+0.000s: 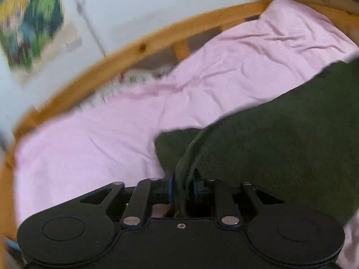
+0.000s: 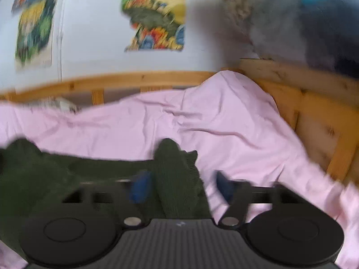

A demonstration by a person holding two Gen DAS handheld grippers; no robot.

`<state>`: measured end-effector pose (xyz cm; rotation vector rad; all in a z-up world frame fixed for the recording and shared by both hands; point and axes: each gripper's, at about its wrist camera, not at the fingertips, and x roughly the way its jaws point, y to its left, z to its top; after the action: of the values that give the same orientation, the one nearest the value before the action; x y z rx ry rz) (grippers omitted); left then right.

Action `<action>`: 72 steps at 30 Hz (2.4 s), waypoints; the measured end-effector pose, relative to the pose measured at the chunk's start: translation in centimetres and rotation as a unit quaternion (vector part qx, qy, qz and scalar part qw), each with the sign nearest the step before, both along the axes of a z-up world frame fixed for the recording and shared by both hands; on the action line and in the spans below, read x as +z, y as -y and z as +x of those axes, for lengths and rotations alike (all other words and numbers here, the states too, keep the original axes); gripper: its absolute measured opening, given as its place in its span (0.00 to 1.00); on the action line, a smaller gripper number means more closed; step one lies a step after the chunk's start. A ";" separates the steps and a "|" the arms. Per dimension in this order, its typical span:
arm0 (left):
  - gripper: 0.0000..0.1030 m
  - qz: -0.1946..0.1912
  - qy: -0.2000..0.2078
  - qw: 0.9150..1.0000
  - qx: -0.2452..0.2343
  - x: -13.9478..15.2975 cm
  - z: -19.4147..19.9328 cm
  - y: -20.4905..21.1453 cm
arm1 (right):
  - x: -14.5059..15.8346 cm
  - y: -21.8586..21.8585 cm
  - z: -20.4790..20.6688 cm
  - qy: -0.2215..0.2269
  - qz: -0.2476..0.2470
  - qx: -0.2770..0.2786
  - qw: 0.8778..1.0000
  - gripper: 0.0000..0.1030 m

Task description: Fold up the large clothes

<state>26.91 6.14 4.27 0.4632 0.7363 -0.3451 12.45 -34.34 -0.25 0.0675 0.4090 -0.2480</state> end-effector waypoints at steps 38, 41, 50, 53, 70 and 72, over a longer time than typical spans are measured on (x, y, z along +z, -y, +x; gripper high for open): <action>0.02 -0.070 0.041 0.991 0.105 -4.8 3.2 -2.9 | -4.6 0.8 5.5 -0.001 -0.029 -0.050 0.998 0.04; 0.03 -0.066 0.027 0.991 0.112 -5.6 3.6 -3.4 | -6.1 1.2 5.6 -0.033 -0.025 -0.055 0.998 0.04; 0.09 -0.118 -0.055 0.968 0.213 -5.9 4.9 -7.4 | -4.8 1.0 3.7 0.004 -0.010 -0.076 0.997 0.66; 0.33 -0.121 -0.050 0.967 0.219 -4.7 3.6 -7.6 | -4.2 0.6 3.2 0.020 -0.002 -0.072 0.997 0.90; 0.99 -0.139 -0.028 0.968 0.206 -0.9 -6.2 -4.7 | -5.1 -11.7 3.9 0.010 -0.188 0.078 0.979 0.99; 0.99 -0.145 -0.034 0.966 0.211 -1.1 -6.4 -4.9 | -5.9 -13.7 4.7 -0.008 -0.209 0.113 0.971 0.98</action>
<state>20.52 11.05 3.21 0.0123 0.8141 -0.0645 17.16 -20.65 -6.18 -0.3932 0.3708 -0.1056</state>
